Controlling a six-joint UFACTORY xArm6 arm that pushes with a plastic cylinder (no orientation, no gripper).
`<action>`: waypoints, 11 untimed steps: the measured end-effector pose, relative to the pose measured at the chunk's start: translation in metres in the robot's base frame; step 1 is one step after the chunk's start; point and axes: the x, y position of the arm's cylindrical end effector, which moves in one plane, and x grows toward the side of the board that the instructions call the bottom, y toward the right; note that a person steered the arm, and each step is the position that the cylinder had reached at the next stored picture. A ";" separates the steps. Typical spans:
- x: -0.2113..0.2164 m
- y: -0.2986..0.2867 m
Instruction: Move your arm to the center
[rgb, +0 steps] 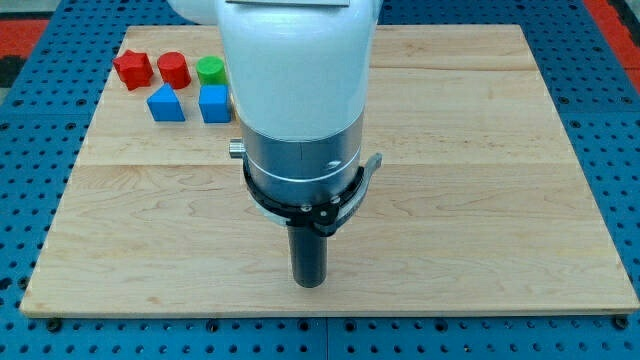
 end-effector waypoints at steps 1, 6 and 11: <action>0.000 0.000; -0.007 0.000; -0.134 -0.039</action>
